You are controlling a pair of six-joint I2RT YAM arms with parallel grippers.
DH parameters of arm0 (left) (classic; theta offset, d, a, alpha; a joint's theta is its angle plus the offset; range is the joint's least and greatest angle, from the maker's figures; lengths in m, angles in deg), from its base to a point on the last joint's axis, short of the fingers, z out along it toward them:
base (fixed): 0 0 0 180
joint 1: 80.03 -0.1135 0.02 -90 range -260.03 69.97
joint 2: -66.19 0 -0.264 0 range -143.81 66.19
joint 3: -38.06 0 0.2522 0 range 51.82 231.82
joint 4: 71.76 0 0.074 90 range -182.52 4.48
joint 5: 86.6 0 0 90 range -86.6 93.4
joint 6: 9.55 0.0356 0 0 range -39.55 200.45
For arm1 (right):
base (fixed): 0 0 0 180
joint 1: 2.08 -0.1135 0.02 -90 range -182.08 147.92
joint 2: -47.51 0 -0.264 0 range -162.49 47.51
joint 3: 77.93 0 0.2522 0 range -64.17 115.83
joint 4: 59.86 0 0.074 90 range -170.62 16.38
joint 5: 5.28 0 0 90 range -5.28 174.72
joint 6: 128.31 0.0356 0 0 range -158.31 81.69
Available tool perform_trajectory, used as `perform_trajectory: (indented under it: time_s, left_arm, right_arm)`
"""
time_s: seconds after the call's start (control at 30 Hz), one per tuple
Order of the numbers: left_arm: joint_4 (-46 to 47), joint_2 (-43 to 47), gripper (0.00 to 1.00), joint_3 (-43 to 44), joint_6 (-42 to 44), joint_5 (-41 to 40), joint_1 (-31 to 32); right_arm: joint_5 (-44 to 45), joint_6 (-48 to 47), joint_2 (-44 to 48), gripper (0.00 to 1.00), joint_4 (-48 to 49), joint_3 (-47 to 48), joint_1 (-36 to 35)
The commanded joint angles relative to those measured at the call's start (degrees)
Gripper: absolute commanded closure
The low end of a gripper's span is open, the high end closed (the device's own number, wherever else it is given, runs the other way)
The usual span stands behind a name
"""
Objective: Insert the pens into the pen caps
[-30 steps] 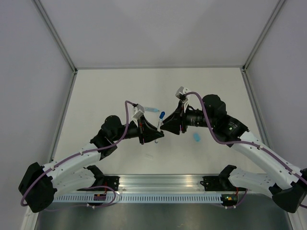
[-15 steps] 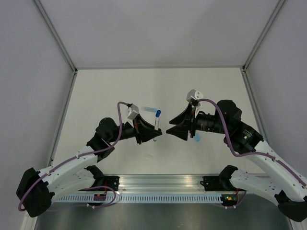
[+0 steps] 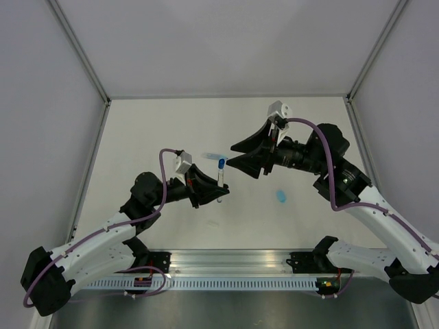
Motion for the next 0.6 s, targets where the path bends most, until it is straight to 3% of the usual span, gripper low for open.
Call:
perform_trajectory:
  time_s: [0.0,0.57]
  left_arm:
    - [2.8,0.6,0.98,-0.3,1.2,1.0,-0.2]
    - [2.2,0.1,0.98,-0.1,1.2,0.5,-0.2]
  right_arm:
    - [-2.5,-1.1,-1.5,0.44,3.6,0.4,-0.3]
    - [-0.7,-6.4,-3.8,0.49,5.2,-1.1,-4.3]
